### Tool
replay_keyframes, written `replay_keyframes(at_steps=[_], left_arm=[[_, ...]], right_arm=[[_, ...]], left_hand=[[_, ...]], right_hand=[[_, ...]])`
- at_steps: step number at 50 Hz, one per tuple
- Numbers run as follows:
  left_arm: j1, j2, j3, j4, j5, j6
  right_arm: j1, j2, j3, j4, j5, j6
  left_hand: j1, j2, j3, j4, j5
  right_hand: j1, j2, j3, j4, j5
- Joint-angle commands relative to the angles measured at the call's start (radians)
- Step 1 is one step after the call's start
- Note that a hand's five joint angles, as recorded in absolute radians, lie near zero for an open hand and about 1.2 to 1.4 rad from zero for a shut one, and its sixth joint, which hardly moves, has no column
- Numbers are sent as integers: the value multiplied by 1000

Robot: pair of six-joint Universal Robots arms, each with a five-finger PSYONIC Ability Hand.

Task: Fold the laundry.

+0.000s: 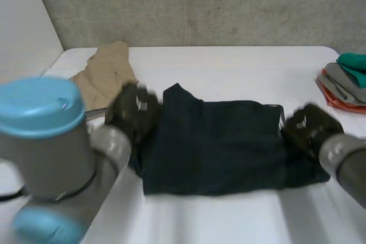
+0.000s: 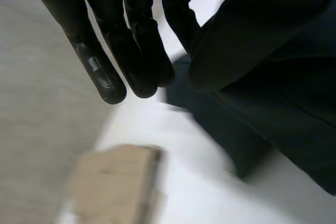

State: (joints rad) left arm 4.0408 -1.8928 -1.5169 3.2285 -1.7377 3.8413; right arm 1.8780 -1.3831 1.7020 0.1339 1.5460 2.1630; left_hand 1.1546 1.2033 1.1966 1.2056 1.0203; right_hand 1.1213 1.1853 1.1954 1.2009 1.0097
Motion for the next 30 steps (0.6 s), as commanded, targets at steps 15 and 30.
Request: replay_keyframes(at_steps=[15, 30], left_arm=[[78, -551, 462, 577, -28, 159], [20, -362, 176, 583, -28, 130]], right_arm=[[10, 556, -393, -661, 9, 63], [-34, 305, -220, -303, -26, 345]], left_hand=[[-776, -825, -818, -827, -816], [-980, -1029, -1022, -1031, -1020]], right_hand=[[-947, -1011, -1021, -1026, -1010], [-947, -1011, -1021, -1026, -1010]])
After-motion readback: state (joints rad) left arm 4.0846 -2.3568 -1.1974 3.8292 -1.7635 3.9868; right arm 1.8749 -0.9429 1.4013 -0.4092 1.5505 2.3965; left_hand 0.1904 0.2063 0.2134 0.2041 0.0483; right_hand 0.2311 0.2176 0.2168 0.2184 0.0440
